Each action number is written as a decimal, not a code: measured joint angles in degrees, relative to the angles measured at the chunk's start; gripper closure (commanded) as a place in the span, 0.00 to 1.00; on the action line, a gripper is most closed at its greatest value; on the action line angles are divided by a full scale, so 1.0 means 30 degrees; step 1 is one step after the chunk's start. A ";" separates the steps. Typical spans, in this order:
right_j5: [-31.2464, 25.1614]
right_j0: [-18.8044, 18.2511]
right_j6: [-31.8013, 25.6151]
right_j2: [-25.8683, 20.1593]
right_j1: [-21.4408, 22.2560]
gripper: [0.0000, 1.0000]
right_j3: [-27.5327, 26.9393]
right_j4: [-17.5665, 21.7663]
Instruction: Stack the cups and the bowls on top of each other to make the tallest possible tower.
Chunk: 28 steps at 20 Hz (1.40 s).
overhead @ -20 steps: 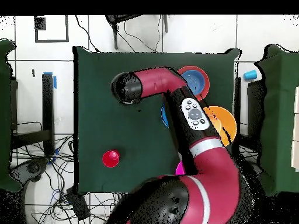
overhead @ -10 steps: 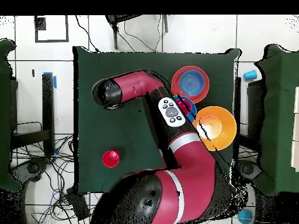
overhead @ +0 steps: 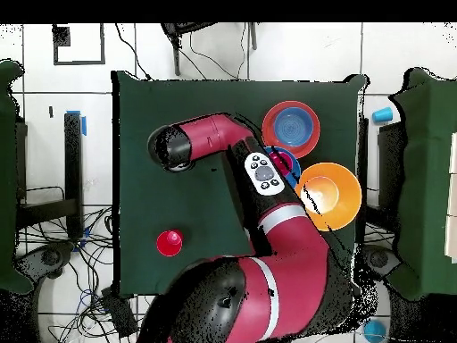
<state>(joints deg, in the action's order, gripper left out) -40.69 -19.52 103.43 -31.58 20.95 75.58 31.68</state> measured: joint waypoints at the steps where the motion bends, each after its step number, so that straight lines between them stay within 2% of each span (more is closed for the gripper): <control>1: 0.0000 0.0000 0.0000 0.0051 0.0022 0.00 0.0001 0.0004; 15: 0.0000 -0.0156 0.0000 0.0226 0.1136 0.00 -0.0006 -0.0052; 28: 0.0000 -0.1438 0.0000 0.0220 0.1055 0.00 -0.0552 -0.0044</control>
<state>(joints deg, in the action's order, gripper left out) -40.69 -23.84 103.43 -30.92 24.12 73.92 31.54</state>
